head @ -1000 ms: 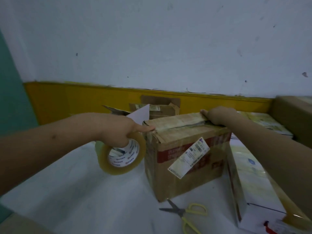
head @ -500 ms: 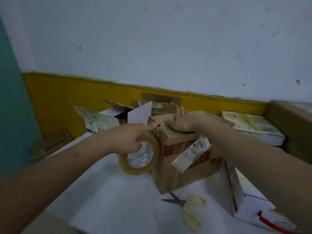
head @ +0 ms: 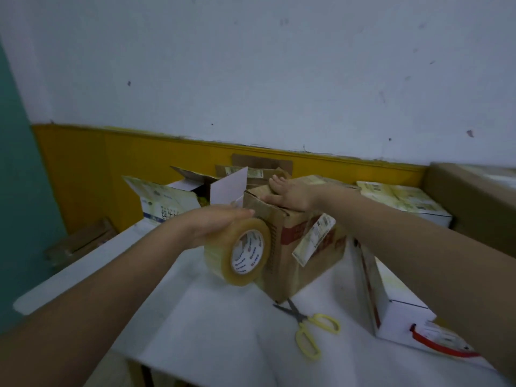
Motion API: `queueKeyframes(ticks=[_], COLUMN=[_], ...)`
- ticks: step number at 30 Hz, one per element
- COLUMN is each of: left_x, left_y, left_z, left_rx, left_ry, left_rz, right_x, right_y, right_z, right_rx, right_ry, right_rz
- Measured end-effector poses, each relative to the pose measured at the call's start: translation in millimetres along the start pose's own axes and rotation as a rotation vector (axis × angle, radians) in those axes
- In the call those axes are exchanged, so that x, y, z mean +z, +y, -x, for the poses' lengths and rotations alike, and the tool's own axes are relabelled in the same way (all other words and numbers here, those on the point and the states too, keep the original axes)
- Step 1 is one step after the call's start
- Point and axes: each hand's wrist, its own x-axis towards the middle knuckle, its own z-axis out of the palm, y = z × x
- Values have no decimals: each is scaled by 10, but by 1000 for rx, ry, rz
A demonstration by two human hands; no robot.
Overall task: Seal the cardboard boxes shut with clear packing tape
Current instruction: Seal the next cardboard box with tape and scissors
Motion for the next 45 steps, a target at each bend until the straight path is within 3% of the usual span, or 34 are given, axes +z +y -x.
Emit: queueKeyframes(ticks=[3,6,10,11,12,13,16,18,23,26,31,35,40,45], left_x=[216,312,418,454,486,515,660,802,973,965,994,969,927,936], left_y=[14,93,101,92,82,72,100,142,232,220,182,155,155,75], left_z=[27,-1,-45,-49,-44,-57,-18,30,143,169,166,143,138,38], left_rx=[-92,-109,-108,-99,-85,-69,-57,-50,-44,-33,-20,-32,-19,-7], left_ry=[-104,-76,11,24,33,41,7,-57,-169,-147,-150,-159,-156,-131], left_rz=[187,220,128,130,146,174,249,299,395,424,444,471,440,364], right_x=[-24,-42,343,532,738,946,1530,1732,1806,1937,1905,1823,1536,949], right_y=[87,110,-167,-257,-345,-419,-439,-383,-185,-143,-201,-266,-173,127], right_z=[214,368,808,991,1171,1333,1558,1615,1667,1706,1675,1873,2215,2449], right_rx=[-95,-10,84,138,193,249,331,312,470,523,580,550,563,458], right_ry=[99,297,1175,1260,1191,1002,279,111,174,208,27,86,25,141], right_rz=[-45,-168,-296,-304,-311,-324,-313,-308,-529,-420,-288,-329,-384,-660])
